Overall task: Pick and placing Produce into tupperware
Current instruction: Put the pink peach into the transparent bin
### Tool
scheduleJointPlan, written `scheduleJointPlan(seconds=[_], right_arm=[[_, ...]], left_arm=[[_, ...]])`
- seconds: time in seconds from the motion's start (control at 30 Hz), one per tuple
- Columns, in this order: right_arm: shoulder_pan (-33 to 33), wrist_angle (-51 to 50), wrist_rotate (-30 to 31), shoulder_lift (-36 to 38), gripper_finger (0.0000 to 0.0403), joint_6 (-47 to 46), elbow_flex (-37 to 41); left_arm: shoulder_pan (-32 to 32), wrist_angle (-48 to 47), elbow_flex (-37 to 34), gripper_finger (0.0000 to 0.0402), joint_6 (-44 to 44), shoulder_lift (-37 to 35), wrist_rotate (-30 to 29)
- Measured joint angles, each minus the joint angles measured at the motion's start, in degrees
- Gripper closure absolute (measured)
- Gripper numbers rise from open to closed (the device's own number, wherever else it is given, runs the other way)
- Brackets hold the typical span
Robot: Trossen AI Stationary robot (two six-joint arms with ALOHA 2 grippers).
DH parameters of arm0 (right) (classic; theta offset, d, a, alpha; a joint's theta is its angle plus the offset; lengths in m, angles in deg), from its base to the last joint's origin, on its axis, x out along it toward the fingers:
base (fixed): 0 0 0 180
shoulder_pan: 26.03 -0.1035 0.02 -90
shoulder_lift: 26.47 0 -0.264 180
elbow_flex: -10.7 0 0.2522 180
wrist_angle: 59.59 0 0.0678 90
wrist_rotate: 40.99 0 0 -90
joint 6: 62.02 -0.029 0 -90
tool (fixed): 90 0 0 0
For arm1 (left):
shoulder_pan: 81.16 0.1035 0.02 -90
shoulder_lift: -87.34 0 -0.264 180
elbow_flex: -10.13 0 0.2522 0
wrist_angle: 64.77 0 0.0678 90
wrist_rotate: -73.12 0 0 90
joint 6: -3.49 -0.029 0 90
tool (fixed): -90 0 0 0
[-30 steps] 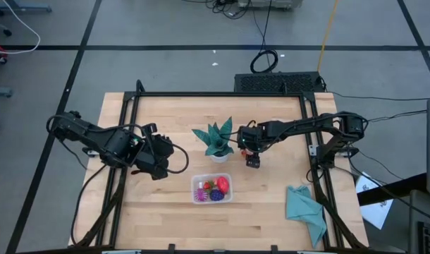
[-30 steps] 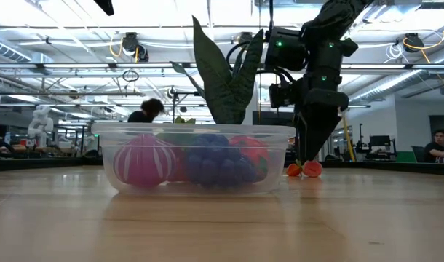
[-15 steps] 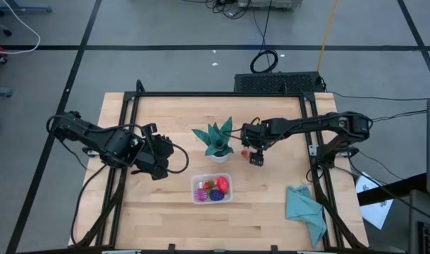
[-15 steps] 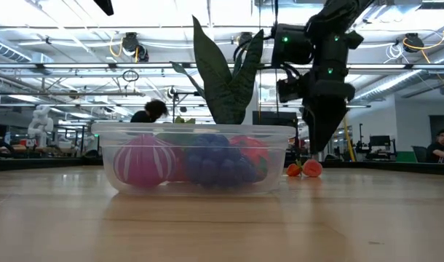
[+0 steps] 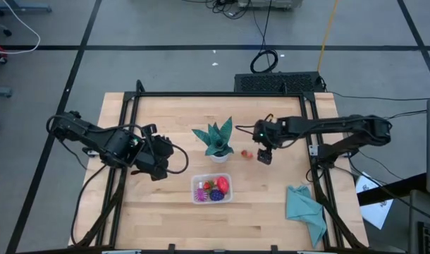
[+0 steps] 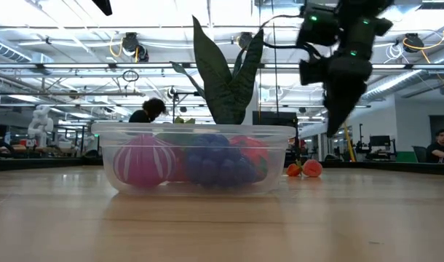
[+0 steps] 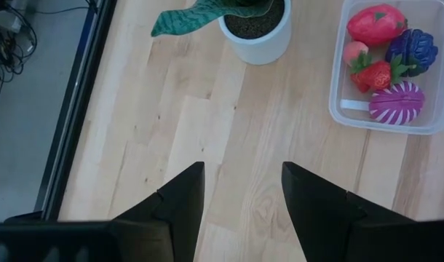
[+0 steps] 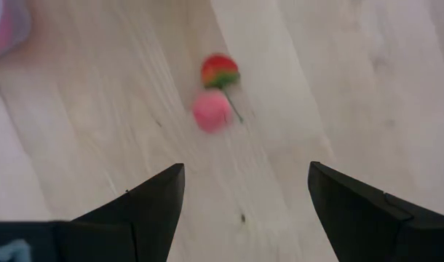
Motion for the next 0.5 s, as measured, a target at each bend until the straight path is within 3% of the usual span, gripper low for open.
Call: scheduleJointPlan(seconds=[0.13, 0.27, 0.5], right_arm=[[0.02, 4.08, 0.01, 4.87, 0.0122, -3.57, 6.83], [-0.01, 14.41, -0.13, 8.91, 0.0122, -6.51, 13.93], [-0.52, 29.78, -0.45, 10.25, 0.0122, -9.53, 23.09]], left_arm=[[0.00, -0.19, 0.00, 0.0215, -0.65, 0.00, 0.15], [0.00, -0.17, 0.00, 0.0215, -1.05, 0.00, 0.17], [0.00, -0.13, 0.00, 0.0215, -0.96, 0.00, 0.17]])
